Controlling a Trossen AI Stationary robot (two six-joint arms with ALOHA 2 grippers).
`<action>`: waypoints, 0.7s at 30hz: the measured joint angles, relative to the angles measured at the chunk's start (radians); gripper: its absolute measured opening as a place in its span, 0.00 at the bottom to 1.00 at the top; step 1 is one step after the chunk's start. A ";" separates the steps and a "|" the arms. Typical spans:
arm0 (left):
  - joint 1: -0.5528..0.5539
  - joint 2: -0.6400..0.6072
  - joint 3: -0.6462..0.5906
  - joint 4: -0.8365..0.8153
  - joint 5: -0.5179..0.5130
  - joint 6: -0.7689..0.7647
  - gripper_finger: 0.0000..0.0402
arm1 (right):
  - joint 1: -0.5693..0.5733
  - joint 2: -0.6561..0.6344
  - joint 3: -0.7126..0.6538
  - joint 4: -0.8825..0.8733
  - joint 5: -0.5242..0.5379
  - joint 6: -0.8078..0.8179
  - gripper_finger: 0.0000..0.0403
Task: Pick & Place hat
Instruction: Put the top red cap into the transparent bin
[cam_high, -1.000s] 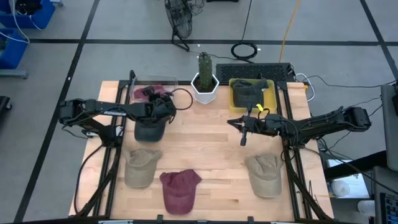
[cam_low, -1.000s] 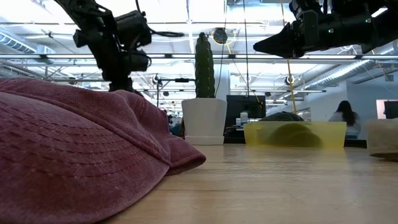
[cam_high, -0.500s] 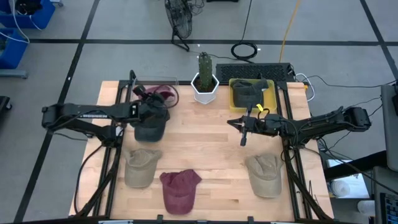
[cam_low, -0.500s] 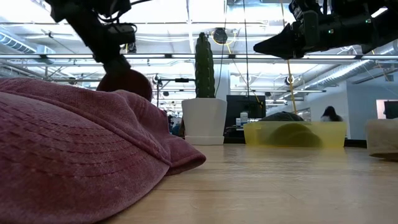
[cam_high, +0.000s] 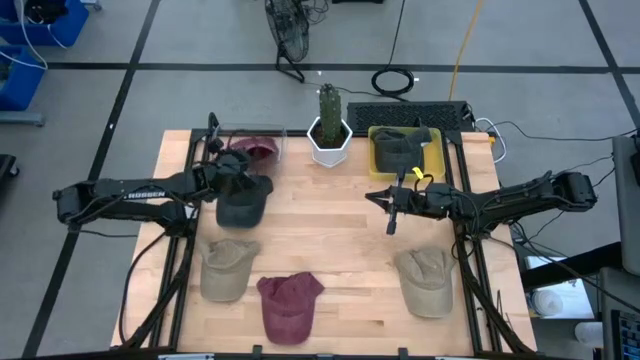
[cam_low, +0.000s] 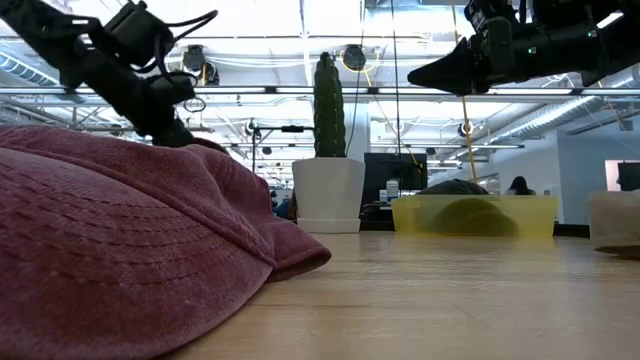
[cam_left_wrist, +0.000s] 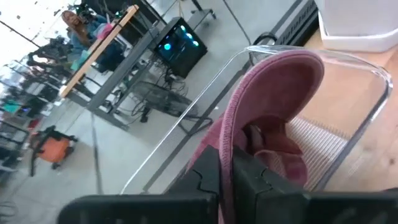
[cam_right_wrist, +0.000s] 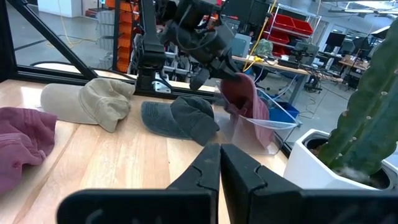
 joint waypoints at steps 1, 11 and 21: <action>0.014 -0.006 -0.011 0.011 0.018 0.000 0.03 | 0.000 0.000 0.000 0.000 0.000 0.000 0.01; 0.116 -0.021 -0.048 0.025 0.049 -0.045 0.13 | 0.000 0.000 0.000 -0.001 0.001 0.000 0.01; 0.190 -0.019 -0.048 -0.015 0.048 -0.096 0.14 | 0.000 0.000 0.000 -0.001 0.002 0.000 0.01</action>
